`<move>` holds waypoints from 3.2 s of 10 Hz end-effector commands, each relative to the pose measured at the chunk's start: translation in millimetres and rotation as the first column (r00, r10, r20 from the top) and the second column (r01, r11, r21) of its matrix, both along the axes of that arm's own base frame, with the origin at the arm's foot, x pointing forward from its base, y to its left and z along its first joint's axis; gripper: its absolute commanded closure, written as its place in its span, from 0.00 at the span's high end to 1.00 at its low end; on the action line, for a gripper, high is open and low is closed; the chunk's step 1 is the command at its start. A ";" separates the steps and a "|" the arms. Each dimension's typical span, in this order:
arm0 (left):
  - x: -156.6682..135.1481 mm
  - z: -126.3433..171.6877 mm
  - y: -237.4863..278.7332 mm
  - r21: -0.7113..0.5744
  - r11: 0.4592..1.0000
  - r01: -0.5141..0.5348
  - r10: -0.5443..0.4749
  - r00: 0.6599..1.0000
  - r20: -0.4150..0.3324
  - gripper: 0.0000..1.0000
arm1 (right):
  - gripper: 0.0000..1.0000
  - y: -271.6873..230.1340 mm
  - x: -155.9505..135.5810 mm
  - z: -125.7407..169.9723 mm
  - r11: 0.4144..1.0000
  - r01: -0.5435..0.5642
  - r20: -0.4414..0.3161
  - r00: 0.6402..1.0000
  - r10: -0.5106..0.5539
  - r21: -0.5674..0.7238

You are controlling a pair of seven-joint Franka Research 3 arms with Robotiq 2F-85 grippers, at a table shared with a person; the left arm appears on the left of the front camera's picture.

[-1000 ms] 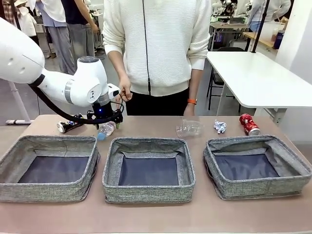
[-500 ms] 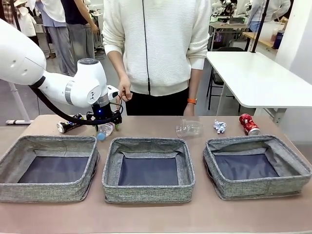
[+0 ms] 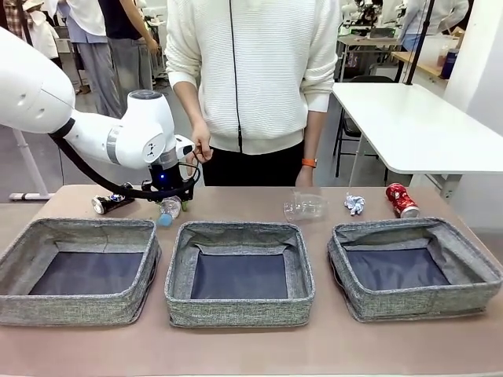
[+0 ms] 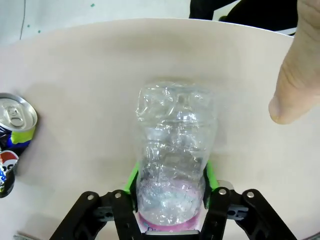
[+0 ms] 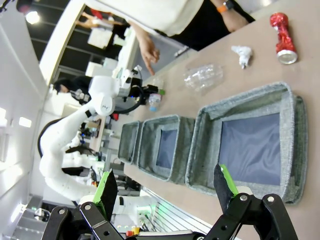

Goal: Sort the waste into the appropriate baskets.
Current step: Pick up the waste item pointed out by the person.

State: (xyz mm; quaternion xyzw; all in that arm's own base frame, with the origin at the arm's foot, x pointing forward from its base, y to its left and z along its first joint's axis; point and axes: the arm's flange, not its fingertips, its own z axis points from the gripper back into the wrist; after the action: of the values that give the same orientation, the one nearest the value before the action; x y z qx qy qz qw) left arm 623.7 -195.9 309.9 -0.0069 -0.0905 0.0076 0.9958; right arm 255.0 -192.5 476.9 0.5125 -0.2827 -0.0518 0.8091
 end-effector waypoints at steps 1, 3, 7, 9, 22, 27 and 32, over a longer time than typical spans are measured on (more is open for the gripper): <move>-2.9 0.9 3.0 0.025 1.000 -0.013 0.013 1.000 -0.018 0.16 | 1.00 -0.6 2.8 2.3 1.000 -0.006 0.033 0.999 0.006 0.004; -3.4 0.8 10.2 0.030 0.999 -0.031 0.032 0.999 -0.032 0.00 | 1.00 -0.6 2.8 2.3 1.000 -0.006 0.033 0.999 0.006 0.004; -4.7 6.8 22.3 0.012 0.998 -0.064 0.064 0.998 -0.002 0.00 | 1.00 -0.6 2.8 2.3 1.000 -0.006 0.033 0.999 0.006 0.004; -6.2 17.1 33.5 -0.005 0.996 -0.086 0.086 0.996 0.003 0.00 | 1.00 -0.6 2.8 2.3 1.000 -0.006 0.033 0.999 0.006 0.004; -239.5 193.7 51.4 -0.311 0.950 0.026 -0.003 0.997 0.073 0.00 | 1.00 -0.6 2.8 2.3 1.000 -0.006 0.033 0.999 0.006 0.004; -290.0 401.1 -124.3 -0.121 0.992 0.048 -0.046 0.999 0.017 0.00 | 1.00 -0.6 2.8 2.3 1.000 -0.006 0.033 0.999 0.006 0.004; -305.6 434.3 -158.9 -0.196 0.980 0.024 -0.018 0.999 0.032 0.00 | 1.00 -0.6 2.8 2.3 1.000 -0.006 0.033 0.999 0.006 0.004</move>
State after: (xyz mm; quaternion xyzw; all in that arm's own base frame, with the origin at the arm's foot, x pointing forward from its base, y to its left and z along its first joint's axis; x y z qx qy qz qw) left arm 343.4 -363.5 736.8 -0.1110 -0.0891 0.0177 0.9897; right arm 254.8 -192.2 477.3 0.5124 -0.2817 -0.0512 0.8096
